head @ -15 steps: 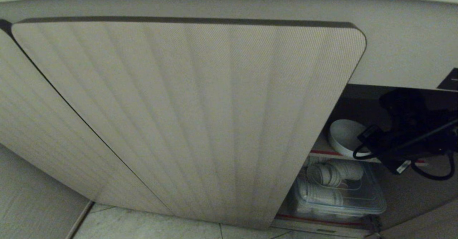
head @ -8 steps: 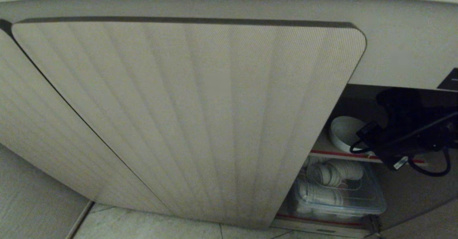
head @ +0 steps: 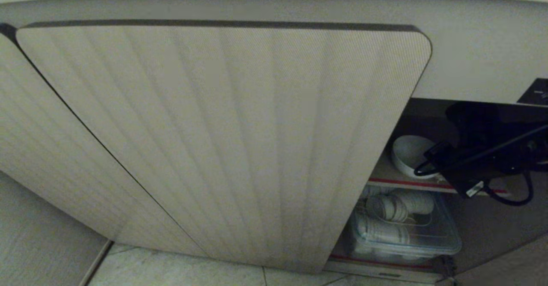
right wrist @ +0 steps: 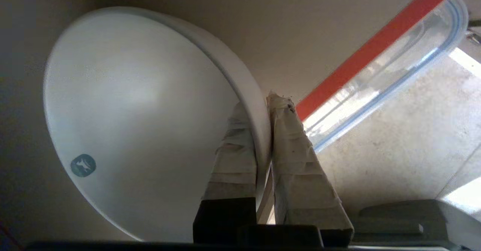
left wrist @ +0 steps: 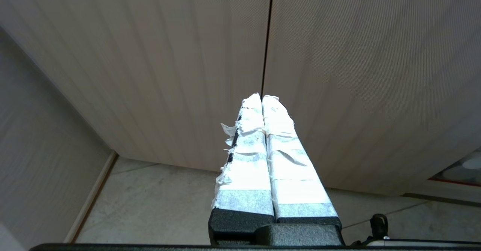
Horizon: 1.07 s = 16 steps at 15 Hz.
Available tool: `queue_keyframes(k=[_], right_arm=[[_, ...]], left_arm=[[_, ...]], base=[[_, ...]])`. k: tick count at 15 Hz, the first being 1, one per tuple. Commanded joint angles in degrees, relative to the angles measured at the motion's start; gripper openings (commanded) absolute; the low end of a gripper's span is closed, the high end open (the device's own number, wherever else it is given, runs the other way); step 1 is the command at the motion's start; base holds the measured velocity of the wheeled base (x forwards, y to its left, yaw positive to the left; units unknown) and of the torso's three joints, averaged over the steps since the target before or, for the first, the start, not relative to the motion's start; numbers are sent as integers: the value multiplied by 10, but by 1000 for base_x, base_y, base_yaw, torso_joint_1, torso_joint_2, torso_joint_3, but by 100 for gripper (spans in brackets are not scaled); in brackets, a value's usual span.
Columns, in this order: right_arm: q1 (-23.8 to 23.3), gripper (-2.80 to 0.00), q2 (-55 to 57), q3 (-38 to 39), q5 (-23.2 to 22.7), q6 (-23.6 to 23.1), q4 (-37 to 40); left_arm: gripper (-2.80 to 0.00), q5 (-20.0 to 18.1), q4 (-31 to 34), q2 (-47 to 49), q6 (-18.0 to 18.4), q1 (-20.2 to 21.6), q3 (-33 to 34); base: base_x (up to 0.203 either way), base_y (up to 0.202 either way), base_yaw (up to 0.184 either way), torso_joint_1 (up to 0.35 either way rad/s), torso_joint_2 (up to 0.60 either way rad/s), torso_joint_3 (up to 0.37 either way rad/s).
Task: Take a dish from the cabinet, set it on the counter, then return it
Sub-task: Put it back into the cabinet
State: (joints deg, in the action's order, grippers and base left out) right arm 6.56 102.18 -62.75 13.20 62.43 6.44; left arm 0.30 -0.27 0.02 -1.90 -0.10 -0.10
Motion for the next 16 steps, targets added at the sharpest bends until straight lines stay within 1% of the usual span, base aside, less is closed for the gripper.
queue_keyframes(k=[1,13,14,16], right_arm=[[0,-280,5,-13,1,4,2],[3,-280,-7,-3,5,5,0],[3,-280,-14,4,1,2,0],[8,-280,-17,24,0,-25,0]], left_arm=[[-280,0,0,0,0,0,0],[-280,0,0,0,0,0,0],[-280,0,0,0,0,0,0],[-280,0,0,0,0,1,0]], base=[[0,0,0,0,0,0],[0,0,0,0,0,0],[0,0,0,0,0,0],[0,0,0,0,0,0]])
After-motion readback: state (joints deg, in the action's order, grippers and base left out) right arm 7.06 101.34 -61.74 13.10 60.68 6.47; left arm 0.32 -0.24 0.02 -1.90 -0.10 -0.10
